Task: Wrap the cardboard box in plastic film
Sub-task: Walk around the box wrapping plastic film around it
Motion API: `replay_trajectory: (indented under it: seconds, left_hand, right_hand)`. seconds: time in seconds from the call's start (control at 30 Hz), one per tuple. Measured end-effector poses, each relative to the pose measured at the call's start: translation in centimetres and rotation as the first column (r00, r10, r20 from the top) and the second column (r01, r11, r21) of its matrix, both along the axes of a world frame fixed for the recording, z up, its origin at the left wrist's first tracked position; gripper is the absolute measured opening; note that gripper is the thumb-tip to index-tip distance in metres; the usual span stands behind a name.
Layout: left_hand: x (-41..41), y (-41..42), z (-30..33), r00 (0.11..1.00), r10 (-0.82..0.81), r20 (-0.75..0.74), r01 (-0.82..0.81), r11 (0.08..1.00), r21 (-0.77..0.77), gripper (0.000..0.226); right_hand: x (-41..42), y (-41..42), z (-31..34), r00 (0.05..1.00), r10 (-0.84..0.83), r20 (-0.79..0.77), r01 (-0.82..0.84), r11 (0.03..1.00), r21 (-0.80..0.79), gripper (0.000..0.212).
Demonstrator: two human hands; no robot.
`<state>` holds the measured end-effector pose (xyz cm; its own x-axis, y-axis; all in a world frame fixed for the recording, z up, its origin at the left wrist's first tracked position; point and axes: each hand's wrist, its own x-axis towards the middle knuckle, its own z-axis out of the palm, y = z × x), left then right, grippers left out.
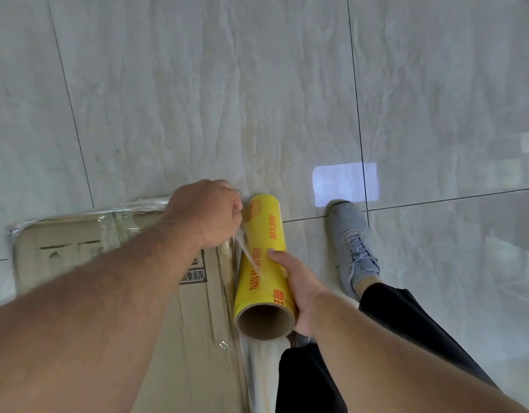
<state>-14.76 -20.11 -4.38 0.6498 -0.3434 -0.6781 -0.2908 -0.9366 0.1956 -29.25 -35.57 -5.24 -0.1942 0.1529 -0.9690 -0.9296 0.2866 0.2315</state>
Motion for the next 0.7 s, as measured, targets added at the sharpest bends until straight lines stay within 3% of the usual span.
replay_trajectory:
  seconds: [0.17, 0.33, 0.57, 0.7]
  left_hand:
    - [-0.1, 0.2, -0.1, 1.0, 0.015, -0.006, -0.015, 1.0, -0.004, 0.024]
    - [-0.2, 0.1, 0.5, 0.999, 0.018, -0.029, -0.018, 1.0, 0.001, 0.023]
    - [-0.2, 0.3, 0.7, 1.0, 0.005, -0.018, -0.004, 1.0, 0.02, 0.027]
    - [-0.4, 0.2, 0.3, 1.0, 0.013, 0.019, -0.013, 1.0, 0.014, 0.027]
  right_hand:
    - [-0.8, -0.5, 0.1, 0.996, -0.077, 0.048, 0.078, 0.997, -0.021, 0.059]
    - [-1.6, -1.1, 0.8, 0.978, 0.193, 0.075, -0.179, 0.97, -0.167, 0.069]
    - [-0.8, 1.4, 0.0, 0.902, 0.42, 0.096, -0.411, 0.905, -0.107, 0.097]
    - [-2.5, 0.8, -1.1, 0.954, 0.289, 0.08, -0.281, 0.955, -0.096, 0.11]
